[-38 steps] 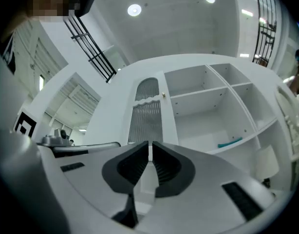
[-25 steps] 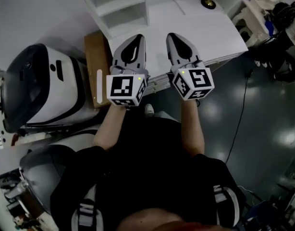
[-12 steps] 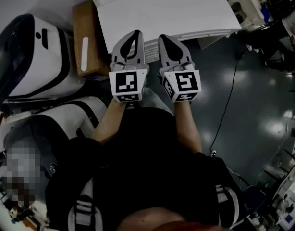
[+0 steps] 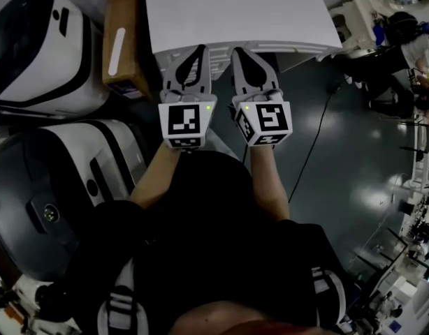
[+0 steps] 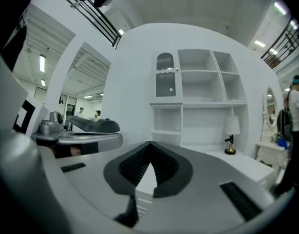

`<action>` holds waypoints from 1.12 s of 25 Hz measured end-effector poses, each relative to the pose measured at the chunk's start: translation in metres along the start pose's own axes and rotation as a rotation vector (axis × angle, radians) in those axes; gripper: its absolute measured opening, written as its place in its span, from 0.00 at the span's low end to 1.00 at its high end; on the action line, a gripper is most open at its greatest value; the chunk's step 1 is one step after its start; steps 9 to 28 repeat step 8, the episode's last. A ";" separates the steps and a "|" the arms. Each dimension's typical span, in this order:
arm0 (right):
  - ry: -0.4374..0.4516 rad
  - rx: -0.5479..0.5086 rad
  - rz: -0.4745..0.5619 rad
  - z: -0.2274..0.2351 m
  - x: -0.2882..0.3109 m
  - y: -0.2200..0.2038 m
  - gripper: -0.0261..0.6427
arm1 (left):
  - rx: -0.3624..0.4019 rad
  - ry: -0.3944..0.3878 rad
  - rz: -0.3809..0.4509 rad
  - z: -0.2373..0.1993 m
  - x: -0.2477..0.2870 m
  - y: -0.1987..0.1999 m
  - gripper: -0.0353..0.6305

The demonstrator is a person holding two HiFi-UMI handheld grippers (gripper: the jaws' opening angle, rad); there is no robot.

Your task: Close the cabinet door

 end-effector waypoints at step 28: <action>0.040 0.004 0.002 -0.006 -0.022 0.010 0.07 | 0.004 0.021 0.006 0.016 -0.015 0.009 0.07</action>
Point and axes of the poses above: the fingertips, and each gripper's own axes: x forward along the fingers, z to its right, y out of its top, the point moved 1 cm from there along -x, backward along the fingers, and after that the axes turned 4 degrees about y, right-handed, at the moved point
